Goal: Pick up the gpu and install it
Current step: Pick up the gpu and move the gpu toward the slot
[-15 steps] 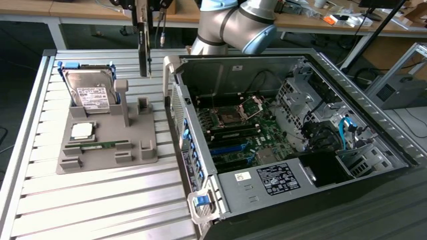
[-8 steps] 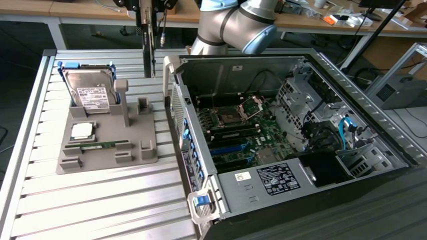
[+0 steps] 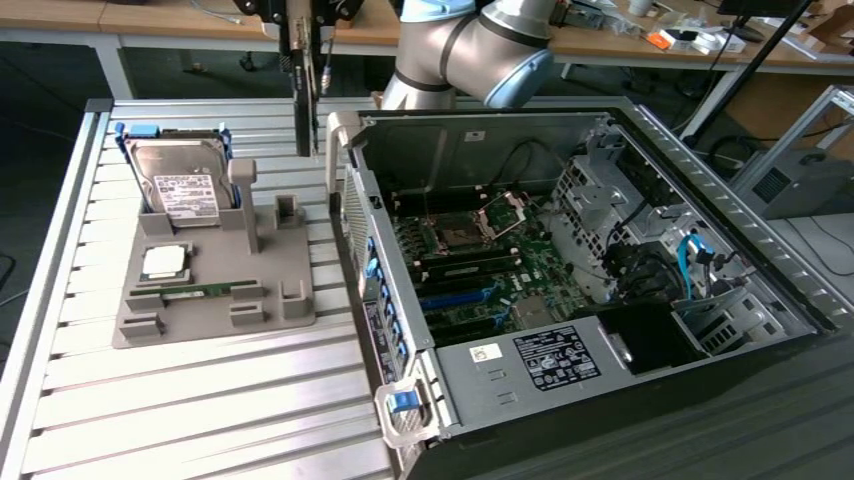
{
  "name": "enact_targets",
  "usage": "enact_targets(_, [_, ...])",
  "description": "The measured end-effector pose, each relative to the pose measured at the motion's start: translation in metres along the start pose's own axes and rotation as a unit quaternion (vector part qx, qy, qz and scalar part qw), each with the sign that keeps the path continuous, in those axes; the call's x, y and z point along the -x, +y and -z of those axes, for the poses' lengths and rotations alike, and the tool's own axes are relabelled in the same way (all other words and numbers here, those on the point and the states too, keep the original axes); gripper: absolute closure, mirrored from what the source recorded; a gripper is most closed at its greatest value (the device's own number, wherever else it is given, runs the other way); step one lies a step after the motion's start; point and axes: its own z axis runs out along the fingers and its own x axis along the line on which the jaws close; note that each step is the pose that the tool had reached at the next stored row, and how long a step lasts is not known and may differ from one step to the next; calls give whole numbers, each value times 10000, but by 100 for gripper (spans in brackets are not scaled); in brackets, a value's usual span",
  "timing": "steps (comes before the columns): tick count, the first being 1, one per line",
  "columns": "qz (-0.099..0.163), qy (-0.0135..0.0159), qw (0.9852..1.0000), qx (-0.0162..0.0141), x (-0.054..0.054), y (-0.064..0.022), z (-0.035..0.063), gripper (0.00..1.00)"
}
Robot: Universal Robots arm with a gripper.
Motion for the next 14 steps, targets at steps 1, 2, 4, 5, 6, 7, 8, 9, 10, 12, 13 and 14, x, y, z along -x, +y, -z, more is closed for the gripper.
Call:
enact_targets(1, [0, -1, 10000, -9, 6, 1, 0, 73])
enact_targets(2, [1, -1, 10000, -20, 15, 1, -1, 73])
enact_targets(4, [1, -2, 10000, -34, 26, 2, -1, 73])
enact_targets(5, [1, -3, 10000, -44, 35, 3, -1, 73])
enact_targets(6, [2, -4, 10000, -52, 43, 3, -2, 73])
enact_targets(7, [2, -4, 10000, -57, 48, 3, -2, 73])
enact_targets(8, [2, -5, 10000, -67, 58, 4, -2, 73])
enact_targets(9, [2, -6, 10000, -75, 67, 5, -3, 73])
enact_targets(10, [2, -6, 10000, -81, 73, 5, -3, 73])
enact_targets(12, [3, -7, 10000, -94, 86, 6, -3, 73])
enact_targets(13, [3, -8, 9999, -104, 95, 7, -4, 73])
enact_targets(14, [3, -8, 9999, -114, 105, 8, -4, 73])
